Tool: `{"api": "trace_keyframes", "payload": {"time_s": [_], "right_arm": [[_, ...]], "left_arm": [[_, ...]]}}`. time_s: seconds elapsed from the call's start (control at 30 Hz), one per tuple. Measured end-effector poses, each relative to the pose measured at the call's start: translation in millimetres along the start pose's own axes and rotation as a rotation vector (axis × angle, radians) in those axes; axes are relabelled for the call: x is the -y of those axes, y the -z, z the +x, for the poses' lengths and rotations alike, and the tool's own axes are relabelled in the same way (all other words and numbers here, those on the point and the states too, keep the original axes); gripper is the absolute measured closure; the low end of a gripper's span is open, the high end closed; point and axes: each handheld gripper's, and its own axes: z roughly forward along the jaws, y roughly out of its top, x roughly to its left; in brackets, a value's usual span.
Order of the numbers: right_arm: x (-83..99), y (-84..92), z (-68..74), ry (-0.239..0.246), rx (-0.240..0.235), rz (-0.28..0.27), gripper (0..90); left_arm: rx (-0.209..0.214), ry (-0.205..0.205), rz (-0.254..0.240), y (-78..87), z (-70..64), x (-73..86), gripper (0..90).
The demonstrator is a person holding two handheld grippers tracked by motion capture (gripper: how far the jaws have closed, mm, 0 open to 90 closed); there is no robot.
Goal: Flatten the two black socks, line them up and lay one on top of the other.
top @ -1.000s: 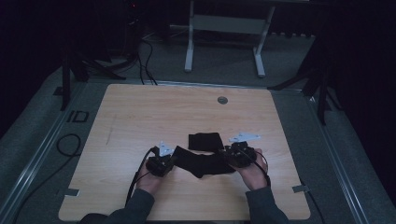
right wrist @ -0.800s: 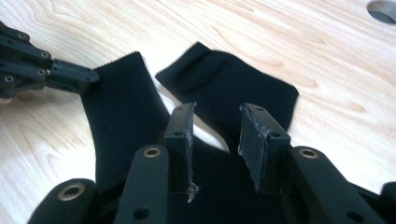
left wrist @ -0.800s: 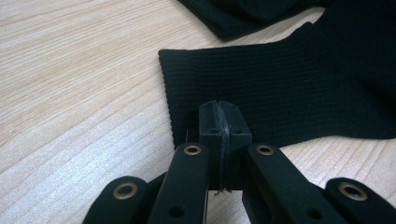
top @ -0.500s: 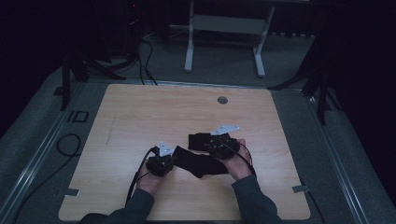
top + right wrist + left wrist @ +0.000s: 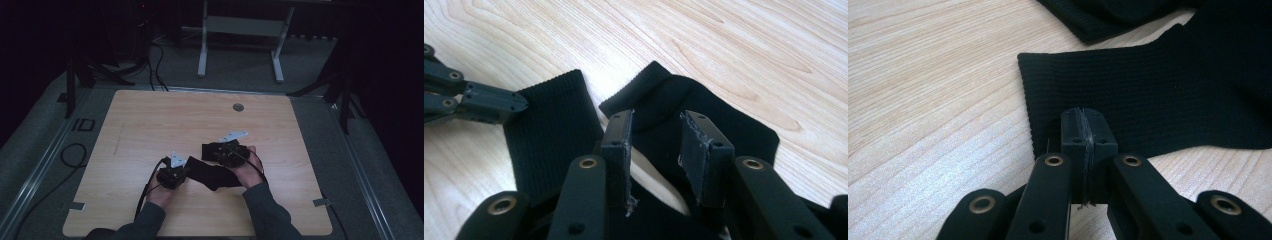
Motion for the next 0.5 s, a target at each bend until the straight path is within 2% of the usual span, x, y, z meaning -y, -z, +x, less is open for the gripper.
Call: {"api": "trace_keyframes", "payload": {"time_s": [0.1, 0.33, 0.5], "right_arm": [[-3.2, -9.6, -0.5, 0.004, -0.012, 0.017, 66.0], [-9.5, -19.0, 1.9, 0.012, -0.034, 0.020, 64.5], [-14.5, -34.1, 7.0, 0.020, -0.041, 0.061, 62.3]], "left_arm": [[-0.001, -0.002, 0.001, 0.1, 0.0, 0.0, 89.8], [0.001, -0.001, -0.003, -0.3, -0.3, 0.0, 89.5], [-0.001, -0.003, -0.003, -0.3, -0.7, 0.1, 89.4]]}}
